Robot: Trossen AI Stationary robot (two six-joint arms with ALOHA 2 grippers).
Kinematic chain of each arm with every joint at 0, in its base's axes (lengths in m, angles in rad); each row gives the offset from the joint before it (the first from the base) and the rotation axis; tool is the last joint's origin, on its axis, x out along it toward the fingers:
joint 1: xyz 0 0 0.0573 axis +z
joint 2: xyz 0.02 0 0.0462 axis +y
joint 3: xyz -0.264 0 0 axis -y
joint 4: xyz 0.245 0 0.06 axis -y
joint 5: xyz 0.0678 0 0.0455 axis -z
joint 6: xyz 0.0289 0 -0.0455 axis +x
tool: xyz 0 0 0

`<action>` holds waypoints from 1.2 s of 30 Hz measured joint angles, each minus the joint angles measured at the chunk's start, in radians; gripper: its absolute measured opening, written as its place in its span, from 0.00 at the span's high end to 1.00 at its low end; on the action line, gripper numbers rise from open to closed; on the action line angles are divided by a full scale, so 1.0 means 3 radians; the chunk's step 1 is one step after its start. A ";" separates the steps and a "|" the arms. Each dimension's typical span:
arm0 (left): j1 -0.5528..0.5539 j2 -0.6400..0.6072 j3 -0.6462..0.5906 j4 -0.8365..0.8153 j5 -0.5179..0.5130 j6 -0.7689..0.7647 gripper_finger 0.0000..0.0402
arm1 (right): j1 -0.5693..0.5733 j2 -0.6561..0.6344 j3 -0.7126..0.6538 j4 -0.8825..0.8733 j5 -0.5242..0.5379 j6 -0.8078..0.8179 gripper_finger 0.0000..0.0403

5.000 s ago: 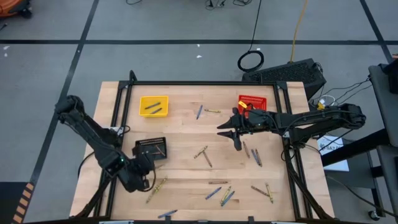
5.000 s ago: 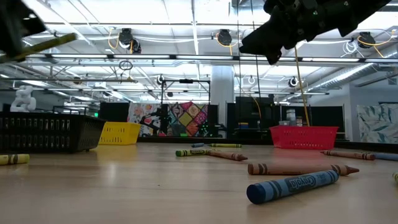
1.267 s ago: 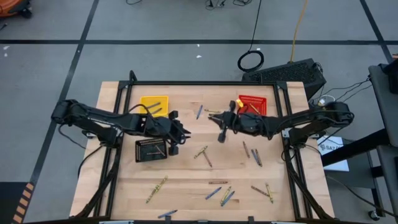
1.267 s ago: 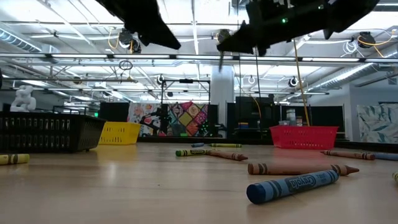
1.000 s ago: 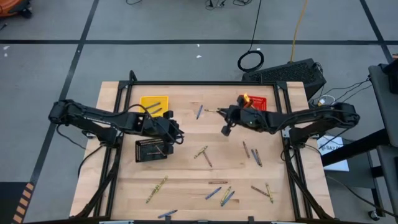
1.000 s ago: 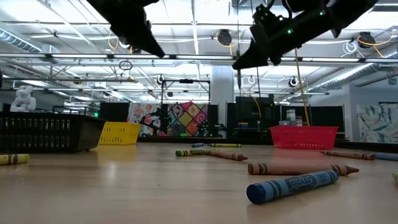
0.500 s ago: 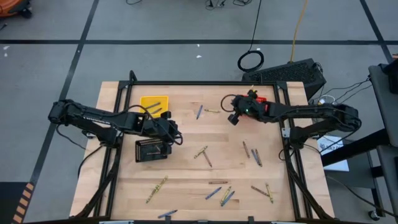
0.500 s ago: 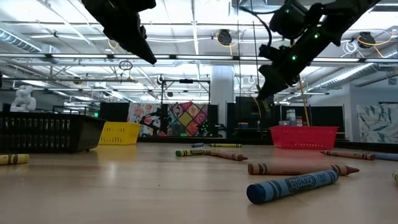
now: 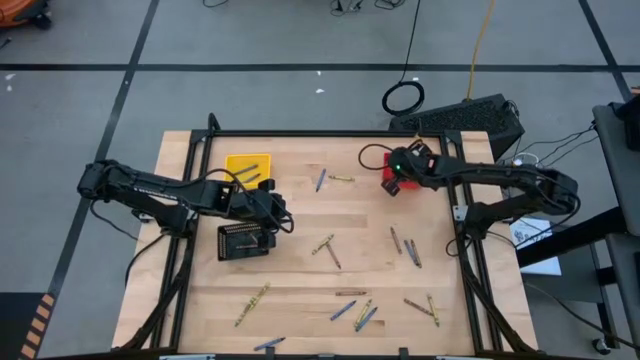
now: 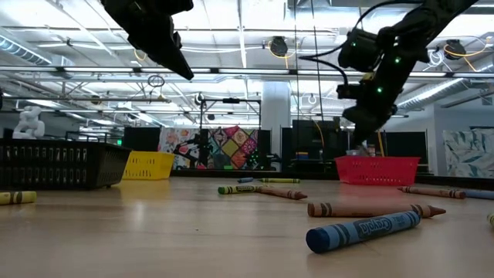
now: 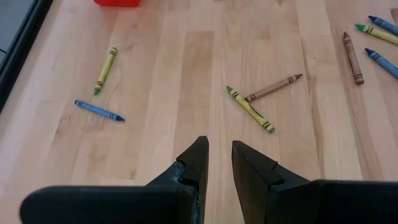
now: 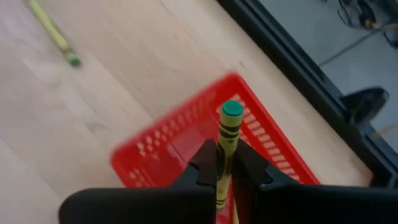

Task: Sort crayons
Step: Put the green crayon into the red bin, then put the brown crayon into the black bin

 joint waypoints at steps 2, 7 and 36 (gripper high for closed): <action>0.0000 0.0000 0.0000 0.0000 0.0000 0.0000 0.82 | -0.0053 0.0000 0.0000 -0.0096 -0.0009 0.0051 0.99; 0.0000 0.0000 0.0000 0.0000 0.0000 0.0001 0.82 | -0.0145 0.0001 0.0000 -0.0330 -0.0167 0.0138 0.95; 0.0000 0.0001 0.0000 -0.0042 0.0000 0.0005 0.82 | -0.0017 0.0001 0.0411 -0.0385 -0.0714 0.0436 0.76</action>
